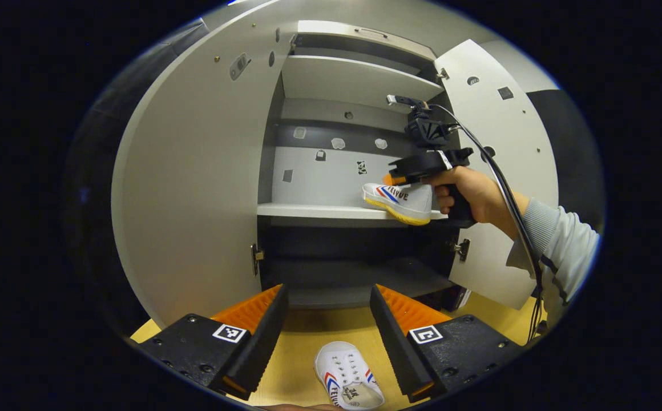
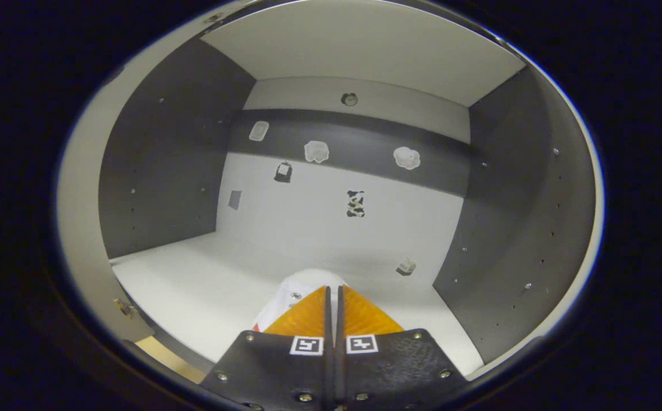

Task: Grab one shoe with the right hand and put it into the shoe cabinet, grab the other shoe with the left hand and put it into the shoe cabinet; then close the right door with the right hand and the left door with the left hand.

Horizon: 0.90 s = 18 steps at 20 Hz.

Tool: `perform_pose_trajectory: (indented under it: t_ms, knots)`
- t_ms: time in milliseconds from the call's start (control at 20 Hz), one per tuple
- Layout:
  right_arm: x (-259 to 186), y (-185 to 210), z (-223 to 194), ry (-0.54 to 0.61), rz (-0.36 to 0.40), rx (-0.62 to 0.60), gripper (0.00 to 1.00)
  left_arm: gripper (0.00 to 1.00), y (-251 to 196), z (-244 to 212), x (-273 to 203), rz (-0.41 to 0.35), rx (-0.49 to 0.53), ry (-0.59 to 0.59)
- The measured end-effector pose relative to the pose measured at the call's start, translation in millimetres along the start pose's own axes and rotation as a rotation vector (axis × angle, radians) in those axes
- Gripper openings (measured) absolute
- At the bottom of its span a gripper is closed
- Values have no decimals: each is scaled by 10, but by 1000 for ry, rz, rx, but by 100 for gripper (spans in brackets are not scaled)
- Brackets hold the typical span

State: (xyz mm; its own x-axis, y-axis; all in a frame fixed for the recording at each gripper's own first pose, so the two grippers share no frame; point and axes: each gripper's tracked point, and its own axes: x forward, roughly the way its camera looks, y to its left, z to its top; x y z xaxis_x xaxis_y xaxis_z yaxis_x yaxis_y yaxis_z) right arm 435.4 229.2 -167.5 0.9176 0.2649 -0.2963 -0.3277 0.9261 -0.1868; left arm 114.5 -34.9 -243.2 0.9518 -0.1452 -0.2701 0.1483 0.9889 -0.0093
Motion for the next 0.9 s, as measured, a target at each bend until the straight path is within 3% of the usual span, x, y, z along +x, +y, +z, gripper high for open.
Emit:
perform_pose_trajectory:
  t_ms: [50,300,550,700,750,900]
  knots:
    - [20,-70,-13,-4,-30,-34,1,89,3,-14,-4,-4,0,3]
    - [-48,-52,183,-53,-22,27,1,88,-2,-6,-11,-4,6,-3]
    - [-578,5,569,-166,8,84,2,88,-43,-89,-38,-22,-10,17]
    - [-1009,-55,689,-217,-21,118,31,88,-38,-198,-63,-8,7,46]
    - [-1160,-50,698,-228,-29,119,58,88,-33,-252,-70,-2,13,64]
    - [-1606,-69,653,-259,-80,90,98,88,-18,-488,-104,6,29,125]
